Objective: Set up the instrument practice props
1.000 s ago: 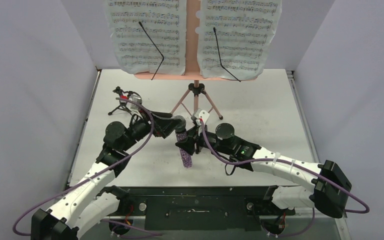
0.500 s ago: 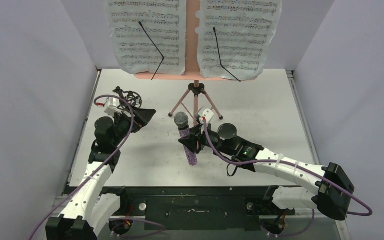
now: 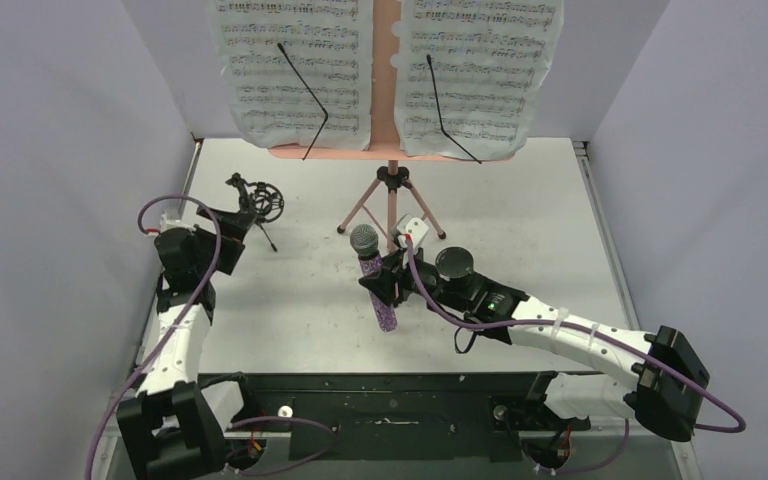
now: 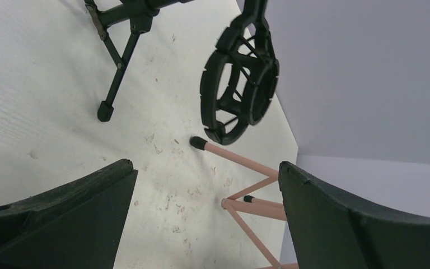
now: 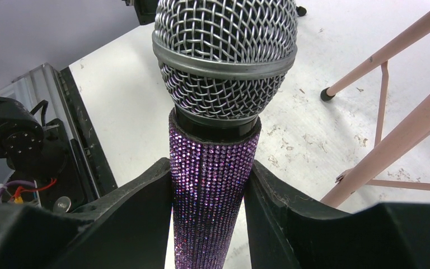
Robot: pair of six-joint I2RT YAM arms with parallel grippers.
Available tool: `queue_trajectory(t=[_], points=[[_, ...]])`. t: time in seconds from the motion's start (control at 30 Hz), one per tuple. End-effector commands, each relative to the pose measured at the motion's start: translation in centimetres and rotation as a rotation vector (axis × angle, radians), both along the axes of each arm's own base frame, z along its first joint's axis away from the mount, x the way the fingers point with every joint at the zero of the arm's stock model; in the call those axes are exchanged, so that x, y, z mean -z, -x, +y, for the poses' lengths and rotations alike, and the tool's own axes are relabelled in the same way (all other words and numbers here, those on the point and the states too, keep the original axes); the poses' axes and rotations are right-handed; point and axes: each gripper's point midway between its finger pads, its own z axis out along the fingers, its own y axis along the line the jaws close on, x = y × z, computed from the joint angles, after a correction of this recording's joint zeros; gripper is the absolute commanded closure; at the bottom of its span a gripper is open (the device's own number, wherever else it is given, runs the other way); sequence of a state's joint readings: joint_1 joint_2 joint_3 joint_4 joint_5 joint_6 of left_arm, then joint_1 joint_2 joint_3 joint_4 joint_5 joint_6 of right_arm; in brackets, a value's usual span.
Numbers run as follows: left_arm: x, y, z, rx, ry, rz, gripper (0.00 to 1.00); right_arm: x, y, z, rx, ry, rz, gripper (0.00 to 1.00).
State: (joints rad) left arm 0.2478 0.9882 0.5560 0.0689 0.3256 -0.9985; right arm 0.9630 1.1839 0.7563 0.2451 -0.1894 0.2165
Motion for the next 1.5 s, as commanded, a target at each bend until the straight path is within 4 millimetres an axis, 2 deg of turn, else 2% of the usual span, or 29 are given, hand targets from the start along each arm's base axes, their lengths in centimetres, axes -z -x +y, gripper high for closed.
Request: queue_trajectory(t=[0.0,0.17,0.2,0.43,0.67,0.83,1.1,1.27,1.47], points=[[-3.1,-2.8,-0.3,0.064,0.092,-0.120,0.00,-4.1,-0.2,0.0,0.010,-0.097,-0.083,0.95],[-2.9,-4.6,-0.2,0.090,0.118,-0.126,0.00,-4.3,-0.2,-0.2,0.012,-0.096,-0.084,0.95],[-3.1,-5.0,-0.2,0.095,0.118,-0.138,0.05,-4.3,-0.2,-0.2,0.015,-0.094,-0.085,0.95],[-3.9,-7.0,0.1,0.110,0.108,-0.187,0.15,-4.3,-0.1,-0.4,0.018,-0.089,-0.084,0.95],[-2.8,-8.3,-0.1,0.140,0.147,-0.174,0.30,-4.5,-0.1,-0.5,0.020,-0.088,-0.088,0.95],[-2.6,-8.1,-0.4,0.152,0.133,-0.189,0.42,-4.6,-0.1,-0.8,0.029,-0.089,-0.089,0.95],[-1.5,-7.4,-0.7,0.169,0.106,-0.161,0.67,-4.6,-0.1,-0.7,0.027,-0.091,-0.087,0.95],[-1.0,-6.4,-1.5,0.197,0.093,-0.145,0.75,-4.9,-0.1,-0.8,0.028,-0.096,-0.090,0.95],[-0.6,-3.7,-3.0,0.217,0.078,-0.137,0.76,-5.1,-0.1,-0.8,0.033,-0.101,-0.087,0.95]])
